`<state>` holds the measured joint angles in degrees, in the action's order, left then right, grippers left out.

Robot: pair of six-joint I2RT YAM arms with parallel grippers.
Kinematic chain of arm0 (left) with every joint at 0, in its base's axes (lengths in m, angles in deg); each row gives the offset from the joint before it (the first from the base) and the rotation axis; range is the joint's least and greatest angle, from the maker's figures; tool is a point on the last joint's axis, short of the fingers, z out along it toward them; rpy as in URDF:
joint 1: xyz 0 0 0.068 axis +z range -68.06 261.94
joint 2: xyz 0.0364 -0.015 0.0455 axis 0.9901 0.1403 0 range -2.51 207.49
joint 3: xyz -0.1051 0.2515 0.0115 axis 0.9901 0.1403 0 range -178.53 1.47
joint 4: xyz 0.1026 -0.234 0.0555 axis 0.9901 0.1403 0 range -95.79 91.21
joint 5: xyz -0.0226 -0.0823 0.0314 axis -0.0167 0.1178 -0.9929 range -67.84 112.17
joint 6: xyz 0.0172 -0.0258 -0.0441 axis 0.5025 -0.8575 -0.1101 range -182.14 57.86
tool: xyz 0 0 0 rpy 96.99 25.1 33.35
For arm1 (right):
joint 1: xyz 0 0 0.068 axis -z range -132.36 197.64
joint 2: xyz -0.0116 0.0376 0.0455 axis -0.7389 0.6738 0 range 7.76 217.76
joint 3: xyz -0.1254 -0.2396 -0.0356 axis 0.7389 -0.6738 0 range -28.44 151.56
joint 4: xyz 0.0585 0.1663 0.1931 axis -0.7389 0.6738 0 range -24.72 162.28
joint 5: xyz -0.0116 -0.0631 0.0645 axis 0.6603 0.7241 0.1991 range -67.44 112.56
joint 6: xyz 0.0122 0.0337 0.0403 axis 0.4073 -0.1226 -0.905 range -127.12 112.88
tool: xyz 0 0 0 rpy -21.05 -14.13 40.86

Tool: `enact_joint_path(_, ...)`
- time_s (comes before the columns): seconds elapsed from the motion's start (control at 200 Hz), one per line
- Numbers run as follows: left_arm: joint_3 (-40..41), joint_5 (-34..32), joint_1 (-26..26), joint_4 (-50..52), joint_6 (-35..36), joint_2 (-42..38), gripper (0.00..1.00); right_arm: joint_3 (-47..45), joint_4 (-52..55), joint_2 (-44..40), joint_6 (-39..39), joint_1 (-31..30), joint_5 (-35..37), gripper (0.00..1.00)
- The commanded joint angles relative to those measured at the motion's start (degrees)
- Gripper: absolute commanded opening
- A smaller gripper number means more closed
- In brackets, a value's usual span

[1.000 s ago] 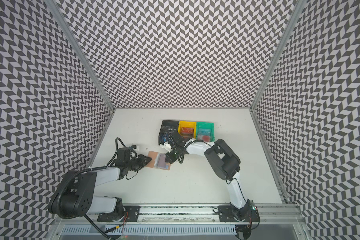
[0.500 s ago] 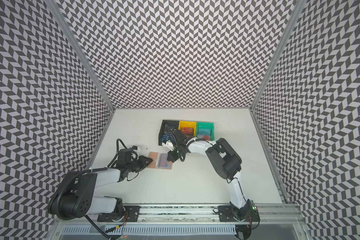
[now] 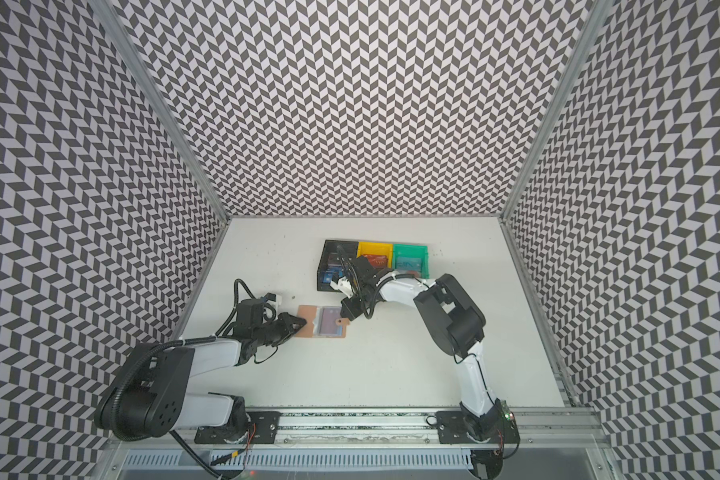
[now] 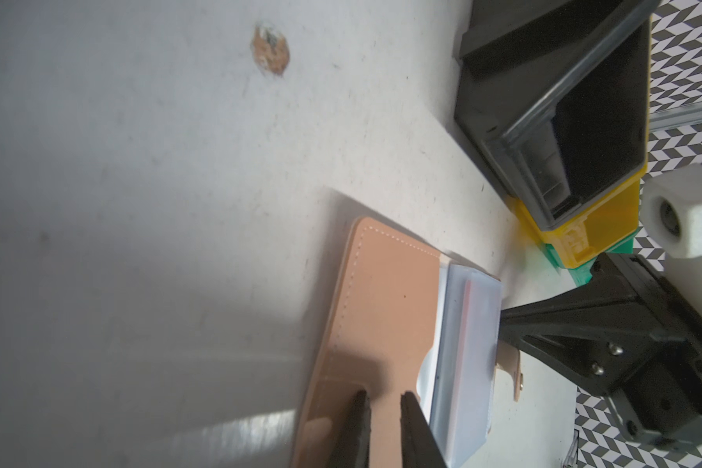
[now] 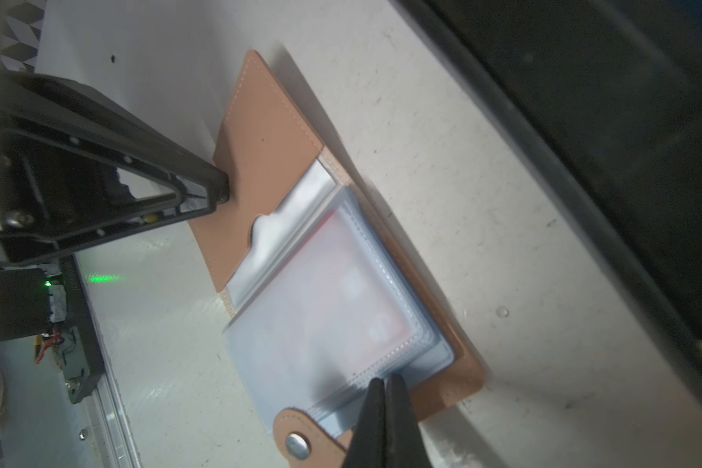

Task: Take the credit cards out of the card holder
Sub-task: Flip over the card slot in the card holder, then take out the credit card from the card slot.

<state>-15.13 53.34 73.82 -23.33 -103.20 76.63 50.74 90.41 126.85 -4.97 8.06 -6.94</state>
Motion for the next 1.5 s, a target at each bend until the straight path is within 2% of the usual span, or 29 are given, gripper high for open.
enact_joint_path(0.0, 1.83, -0.25, -0.58, 4.67, -0.25, 1.52, 0.18, 1.61, 1.06, 2.64, 0.76, -0.55, -0.12, 0.0)
enact_joint_path(0.22, 1.88, -0.07, -0.58, 4.1, 0.01, 2.42, 0.18, 4.58, 1.86, 5.09, 0.64, -2.77, -0.34, 0.0)
enact_joint_path(0.586, 1.51, -0.23, -0.37, 5.69, 0.47, 1.32, 0.18, 4.52, 2.81, 3.61, 0.92, -2.79, 1.57, 0.0)
enact_joint_path(0.811, -4.44, -2.87, 1.67, 17.42, 3.33, -7.14, 0.36, 4.12, 2.74, 3.77, 1.22, -2.62, 1.68, 0.0)
enact_joint_path(1.071, -9.86, -4.04, 3.21, 25.31, 4.51, -13.12, 0.41, 3.77, 2.38, 3.87, 1.52, -2.54, 1.22, 0.0)
enact_joint_path(1.182, -9.86, -0.94, 3.2, 23.47, 3.56, -14.17, 0.36, 3.4, 2.33, 3.83, 1.53, -2.48, 1.15, 0.0)
enact_joint_path(1.387, -8.1, 13.03, 3.15, 11.75, 0.11, -11.97, 0.21, 3.29, 2.46, 3.87, 1.8, -2.35, 1.04, 0.0)
enact_joint_path(1.492, -8.12, 13.82, 2.69, 11.55, 0.69, -11.08, 0.25, 3.1, 2.41, 3.78, 1.8, -2.35, 1.03, 0.0)
